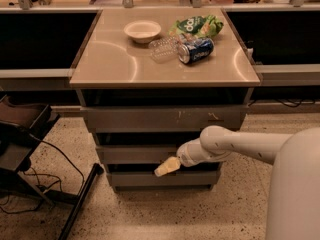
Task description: Open middle drawer
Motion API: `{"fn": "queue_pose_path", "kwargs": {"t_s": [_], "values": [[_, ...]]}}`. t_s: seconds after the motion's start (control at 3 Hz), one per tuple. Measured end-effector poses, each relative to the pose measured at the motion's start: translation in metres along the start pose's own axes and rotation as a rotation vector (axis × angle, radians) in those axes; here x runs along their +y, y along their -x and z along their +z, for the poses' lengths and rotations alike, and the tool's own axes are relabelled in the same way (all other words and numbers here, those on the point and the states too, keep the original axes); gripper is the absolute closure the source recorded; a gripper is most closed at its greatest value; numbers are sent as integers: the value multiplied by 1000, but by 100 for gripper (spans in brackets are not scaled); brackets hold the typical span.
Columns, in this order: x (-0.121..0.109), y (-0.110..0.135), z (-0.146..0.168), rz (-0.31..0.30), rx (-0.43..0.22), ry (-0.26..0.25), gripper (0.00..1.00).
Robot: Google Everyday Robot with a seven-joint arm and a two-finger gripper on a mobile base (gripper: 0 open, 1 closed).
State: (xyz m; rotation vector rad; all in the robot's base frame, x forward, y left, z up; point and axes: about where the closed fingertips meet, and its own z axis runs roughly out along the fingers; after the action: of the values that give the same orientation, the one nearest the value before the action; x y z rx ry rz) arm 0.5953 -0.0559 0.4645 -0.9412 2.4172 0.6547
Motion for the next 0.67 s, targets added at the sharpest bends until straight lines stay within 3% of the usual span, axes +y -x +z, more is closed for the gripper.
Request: {"fn": "queue_pose_path", "kwargs": {"t_s": [0.33,0.67], "values": [[-33,3,-14,20,-7,-128,0],[-48,11,-17,24,-43,-180,0]]}}
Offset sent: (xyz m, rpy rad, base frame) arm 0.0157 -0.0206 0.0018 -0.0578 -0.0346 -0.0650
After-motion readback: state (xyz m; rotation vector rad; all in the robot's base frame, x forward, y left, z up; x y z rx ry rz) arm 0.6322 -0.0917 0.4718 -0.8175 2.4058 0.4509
